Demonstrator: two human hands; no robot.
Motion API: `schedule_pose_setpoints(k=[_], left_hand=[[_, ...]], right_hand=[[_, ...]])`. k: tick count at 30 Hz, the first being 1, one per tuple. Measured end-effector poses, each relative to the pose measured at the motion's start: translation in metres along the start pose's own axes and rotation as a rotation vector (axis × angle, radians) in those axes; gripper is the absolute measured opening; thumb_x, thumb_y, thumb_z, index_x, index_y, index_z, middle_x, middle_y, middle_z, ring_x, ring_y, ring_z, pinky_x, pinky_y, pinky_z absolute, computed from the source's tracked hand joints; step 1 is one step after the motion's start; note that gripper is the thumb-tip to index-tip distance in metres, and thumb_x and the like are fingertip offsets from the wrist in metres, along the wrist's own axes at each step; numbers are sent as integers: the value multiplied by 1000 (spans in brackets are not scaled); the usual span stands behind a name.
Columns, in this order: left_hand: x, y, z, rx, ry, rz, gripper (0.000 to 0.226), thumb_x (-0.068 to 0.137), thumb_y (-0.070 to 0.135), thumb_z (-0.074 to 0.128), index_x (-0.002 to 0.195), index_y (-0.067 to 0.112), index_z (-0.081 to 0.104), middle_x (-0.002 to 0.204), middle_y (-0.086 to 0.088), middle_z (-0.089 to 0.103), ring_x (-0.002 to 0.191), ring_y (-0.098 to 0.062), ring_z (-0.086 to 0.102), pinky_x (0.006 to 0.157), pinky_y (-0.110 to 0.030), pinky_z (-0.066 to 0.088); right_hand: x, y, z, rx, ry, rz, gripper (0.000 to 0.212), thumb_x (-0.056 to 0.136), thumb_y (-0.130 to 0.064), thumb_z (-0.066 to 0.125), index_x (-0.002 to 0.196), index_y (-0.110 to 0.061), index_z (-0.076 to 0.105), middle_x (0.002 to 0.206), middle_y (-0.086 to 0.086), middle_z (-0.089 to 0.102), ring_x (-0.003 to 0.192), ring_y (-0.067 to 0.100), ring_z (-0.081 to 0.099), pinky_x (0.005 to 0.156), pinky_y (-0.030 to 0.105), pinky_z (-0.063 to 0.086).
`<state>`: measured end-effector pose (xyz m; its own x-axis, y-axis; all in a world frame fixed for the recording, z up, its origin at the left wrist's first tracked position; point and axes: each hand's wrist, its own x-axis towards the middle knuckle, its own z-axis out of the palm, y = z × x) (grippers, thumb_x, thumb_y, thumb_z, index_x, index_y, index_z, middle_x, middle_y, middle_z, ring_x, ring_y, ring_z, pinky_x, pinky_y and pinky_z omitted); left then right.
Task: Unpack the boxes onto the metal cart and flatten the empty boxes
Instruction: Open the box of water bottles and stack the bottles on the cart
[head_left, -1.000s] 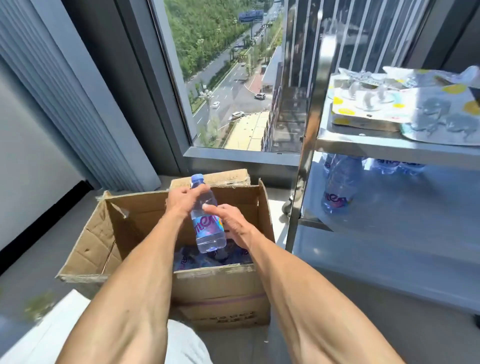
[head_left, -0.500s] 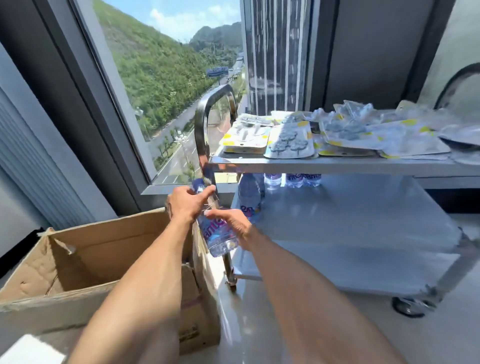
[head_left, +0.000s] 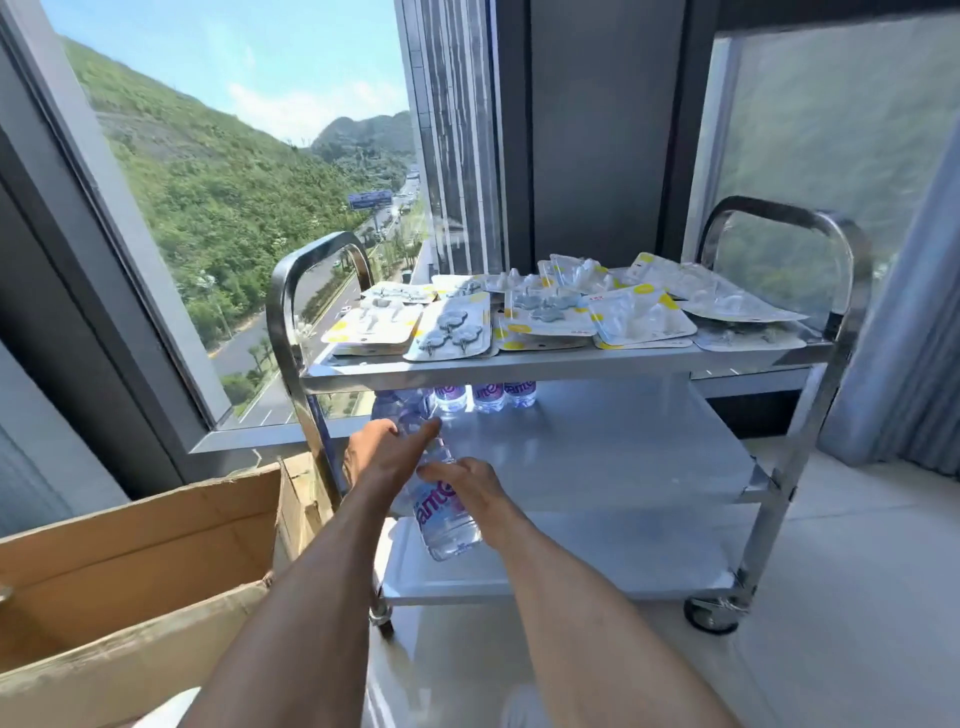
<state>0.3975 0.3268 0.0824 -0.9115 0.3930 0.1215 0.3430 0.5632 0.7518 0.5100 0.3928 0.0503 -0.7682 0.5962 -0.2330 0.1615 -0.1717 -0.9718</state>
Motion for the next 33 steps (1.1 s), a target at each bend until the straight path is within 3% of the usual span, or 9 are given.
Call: schedule_pose_setpoints(k=[5, 10, 13, 15, 20, 23, 26, 30, 33], left_hand=[[-2, 20, 21, 22, -146, 103, 51, 69, 67, 65, 67, 16, 64, 63, 5, 62, 64, -18, 61, 53, -27, 40], [-1, 37, 42, 147, -287, 151, 49, 62, 59, 69, 90, 19, 62, 89, -1, 64, 83, -22, 62, 69, -31, 47], [10, 46, 48, 141, -266, 188, 56, 64, 53, 74, 110, 20, 65, 101, -3, 69, 93, -24, 66, 78, -35, 53], [18, 50, 53, 123, -229, 222, 51, 66, 50, 74, 108, 23, 64, 98, -2, 70, 92, -22, 66, 70, -30, 48], [32, 50, 76, 49, -98, 302, 51, 70, 39, 78, 113, 15, 64, 104, -7, 71, 98, -28, 66, 73, -30, 47], [41, 44, 94, -10, -47, 306, 59, 72, 30, 79, 123, 12, 58, 119, -10, 66, 111, -30, 61, 85, -34, 47], [52, 32, 110, 47, -23, 351, 61, 76, 26, 76, 131, 9, 54, 126, -14, 60, 119, -32, 55, 94, -38, 45], [74, 25, 117, 12, 35, 350, 61, 77, 23, 76, 132, 5, 55, 130, -16, 59, 122, -32, 52, 96, -34, 39], [94, 25, 121, 57, 7, 340, 59, 79, 23, 75, 130, 1, 55, 130, -20, 58, 122, -35, 51, 94, -28, 31]], right_hand=[[9, 10, -21, -5, 212, -29, 48, 50, -51, 72, 84, -18, 65, 83, 6, 72, 72, 20, 71, 69, 33, 59], [22, 25, -38, -16, 349, -69, 44, 51, -57, 71, 77, -21, 64, 84, 6, 72, 77, 24, 71, 78, 45, 59], [34, 23, -38, -8, 362, -113, 40, 62, -54, 72, 85, -23, 68, 88, 5, 72, 80, 22, 71, 78, 44, 59], [45, 17, -37, -34, 387, -152, 45, 65, -53, 69, 96, -21, 67, 95, 6, 71, 87, 23, 69, 81, 44, 58], [81, 6, -38, -394, 476, -173, 57, 72, -39, 70, 123, -17, 54, 115, 10, 60, 112, 28, 56, 87, 35, 50], [101, 10, -40, -484, 539, -187, 45, 75, -34, 64, 116, -20, 53, 107, 9, 53, 109, 29, 54, 79, 33, 47], [120, 18, -40, -492, 508, -184, 51, 78, -29, 65, 126, -20, 49, 110, 11, 49, 108, 32, 56, 81, 33, 47], [145, 38, -35, -555, 472, -157, 60, 73, -19, 74, 126, -18, 46, 115, 13, 52, 109, 31, 55, 88, 35, 48], [168, 46, -34, -575, 506, -132, 46, 82, -19, 67, 124, -13, 48, 118, 14, 57, 113, 31, 55, 92, 35, 45]])
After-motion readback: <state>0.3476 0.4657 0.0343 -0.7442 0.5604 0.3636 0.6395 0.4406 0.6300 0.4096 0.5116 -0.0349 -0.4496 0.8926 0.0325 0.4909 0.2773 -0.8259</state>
